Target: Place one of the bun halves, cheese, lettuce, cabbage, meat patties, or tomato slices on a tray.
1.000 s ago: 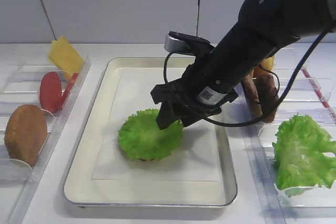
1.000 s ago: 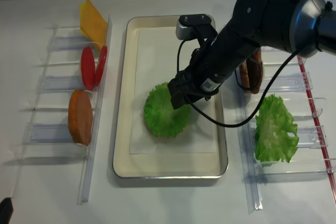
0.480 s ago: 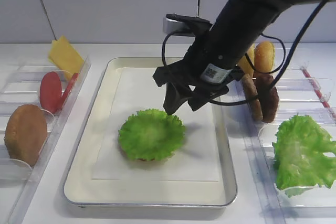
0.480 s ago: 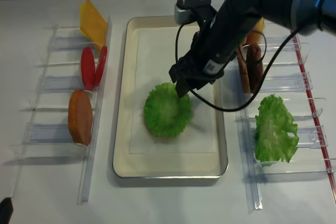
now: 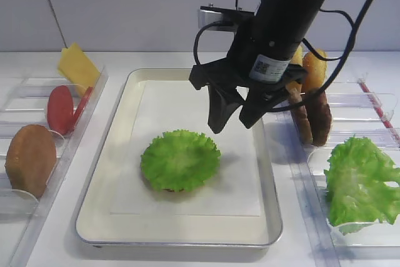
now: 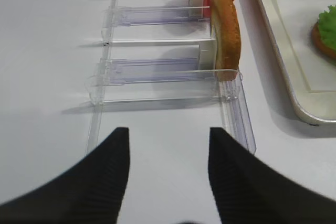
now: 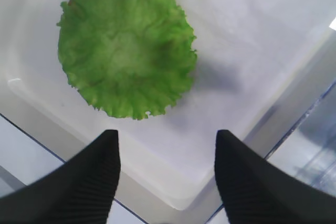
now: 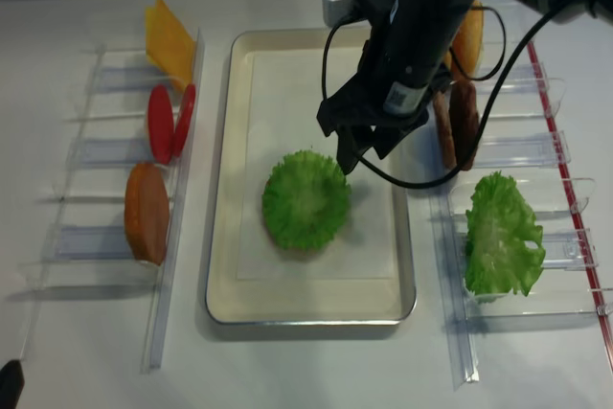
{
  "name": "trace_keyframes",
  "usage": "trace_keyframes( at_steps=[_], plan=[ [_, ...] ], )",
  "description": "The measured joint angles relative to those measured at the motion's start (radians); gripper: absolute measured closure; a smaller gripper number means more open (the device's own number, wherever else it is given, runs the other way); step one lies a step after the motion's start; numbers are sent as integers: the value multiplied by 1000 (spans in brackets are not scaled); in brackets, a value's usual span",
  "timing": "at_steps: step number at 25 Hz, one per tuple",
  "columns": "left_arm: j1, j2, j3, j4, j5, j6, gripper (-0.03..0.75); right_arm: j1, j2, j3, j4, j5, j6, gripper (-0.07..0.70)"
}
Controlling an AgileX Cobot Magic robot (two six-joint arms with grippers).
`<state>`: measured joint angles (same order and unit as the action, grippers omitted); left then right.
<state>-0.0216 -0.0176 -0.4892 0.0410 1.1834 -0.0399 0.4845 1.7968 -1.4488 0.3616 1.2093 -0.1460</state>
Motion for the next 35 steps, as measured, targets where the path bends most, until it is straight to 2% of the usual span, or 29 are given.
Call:
trace_keyframes(
  at_steps=[9,15,21,24,28,35],
  plan=[
    [0,0,0,0,0,0,393,0,-60,0,-15,9,42,208],
    [0,0,0,0,0,0,393,0,-176,0,-103,19,124,208],
    [0,0,0,0,0,0,393,0,-312,49,-175,27,193,208],
    [0,0,0,0,0,0,393,0,-397,109,-182,29,221,208],
    [0,0,0,0,0,0,393,0,-531,212,-251,32,273,208],
    [0,0,0,0,0,0,393,0,-745,383,-312,41,283,209]
  ],
)
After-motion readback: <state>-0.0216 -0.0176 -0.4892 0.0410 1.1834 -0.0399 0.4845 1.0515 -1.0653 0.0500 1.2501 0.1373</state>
